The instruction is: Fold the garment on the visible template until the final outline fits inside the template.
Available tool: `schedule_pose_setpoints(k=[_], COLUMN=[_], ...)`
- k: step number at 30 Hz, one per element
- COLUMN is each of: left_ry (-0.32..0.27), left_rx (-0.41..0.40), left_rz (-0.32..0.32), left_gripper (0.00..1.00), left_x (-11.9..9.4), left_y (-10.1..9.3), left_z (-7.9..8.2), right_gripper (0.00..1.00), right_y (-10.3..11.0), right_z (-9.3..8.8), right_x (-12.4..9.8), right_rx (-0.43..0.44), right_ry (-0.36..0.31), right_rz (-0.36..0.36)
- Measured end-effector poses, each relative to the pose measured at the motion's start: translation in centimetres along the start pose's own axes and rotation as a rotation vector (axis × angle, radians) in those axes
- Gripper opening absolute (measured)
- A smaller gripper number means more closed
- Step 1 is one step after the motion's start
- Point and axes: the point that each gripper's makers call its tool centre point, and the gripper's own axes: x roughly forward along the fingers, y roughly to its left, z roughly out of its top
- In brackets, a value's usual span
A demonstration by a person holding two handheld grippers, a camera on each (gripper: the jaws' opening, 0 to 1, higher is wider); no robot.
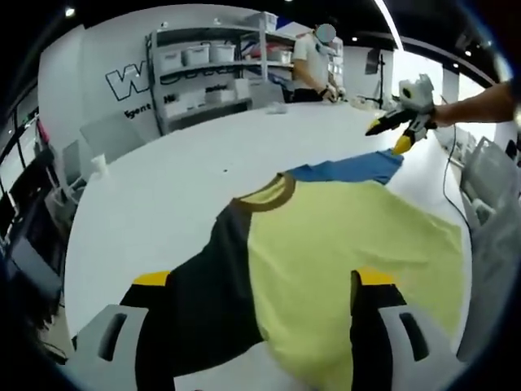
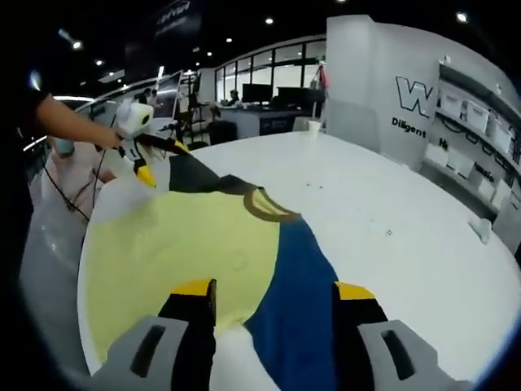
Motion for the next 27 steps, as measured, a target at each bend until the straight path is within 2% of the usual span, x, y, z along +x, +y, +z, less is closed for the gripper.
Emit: schedule_pose_setpoints(k=[18,27], left_ry=[0.003,0.007], left_rx=[-0.013,0.008], left_rz=[-0.013,-0.026], left_gripper=[0.88,0.81], left_x=[2.6,4.0], left_y=[1.4,1.8], left_z=[0.9,1.4], right_gripper=[0.43,0.33], right_y=[-0.9,-1.8], right_z=[0.4,-0.1], right_x=[3.1,4.5], right_rx=[0.016,0.009], right_ry=[0.018,0.048], right_rz=[-0.002,-0.015])
